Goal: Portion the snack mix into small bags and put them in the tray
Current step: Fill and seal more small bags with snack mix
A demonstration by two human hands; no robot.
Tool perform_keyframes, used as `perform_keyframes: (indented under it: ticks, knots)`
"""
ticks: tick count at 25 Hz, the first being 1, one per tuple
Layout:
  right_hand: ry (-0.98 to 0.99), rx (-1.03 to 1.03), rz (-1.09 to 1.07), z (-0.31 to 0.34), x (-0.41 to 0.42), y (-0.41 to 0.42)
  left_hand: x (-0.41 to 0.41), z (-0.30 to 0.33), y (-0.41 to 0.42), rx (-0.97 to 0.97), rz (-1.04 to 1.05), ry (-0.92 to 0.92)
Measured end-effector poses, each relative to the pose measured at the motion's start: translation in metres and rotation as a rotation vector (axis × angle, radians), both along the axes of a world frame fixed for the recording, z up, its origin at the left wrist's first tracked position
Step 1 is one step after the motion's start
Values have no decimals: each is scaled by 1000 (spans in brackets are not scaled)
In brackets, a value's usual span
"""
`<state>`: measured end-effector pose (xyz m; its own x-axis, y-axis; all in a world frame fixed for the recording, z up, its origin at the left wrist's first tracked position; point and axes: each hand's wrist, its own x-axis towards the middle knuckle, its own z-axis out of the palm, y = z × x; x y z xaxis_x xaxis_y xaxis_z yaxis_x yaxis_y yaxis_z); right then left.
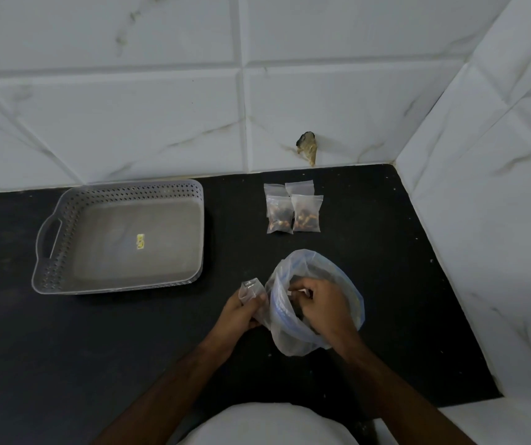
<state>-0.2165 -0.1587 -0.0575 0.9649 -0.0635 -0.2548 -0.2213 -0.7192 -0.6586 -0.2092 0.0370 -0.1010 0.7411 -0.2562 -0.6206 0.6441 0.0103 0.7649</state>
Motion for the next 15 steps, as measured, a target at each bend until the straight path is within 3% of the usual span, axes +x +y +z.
perform_keyframes:
  ticks: [3,7,9,12,15]
  knots:
    - [-24,-145,40,3,0,-8,1,1,4,37,-35,8]
    - [169,-296,160,3,-3,-14,-6,1,9,93,-157,29]
    - [222,-280,159,3,-4,-9,-10,1,6,80,-143,20]
    - [159,-55,39,2,-5,-10,-12,6,1,8,-77,-3]
    - [140,31,6,4,-6,-13,-13,7,0,-66,-39,-12]
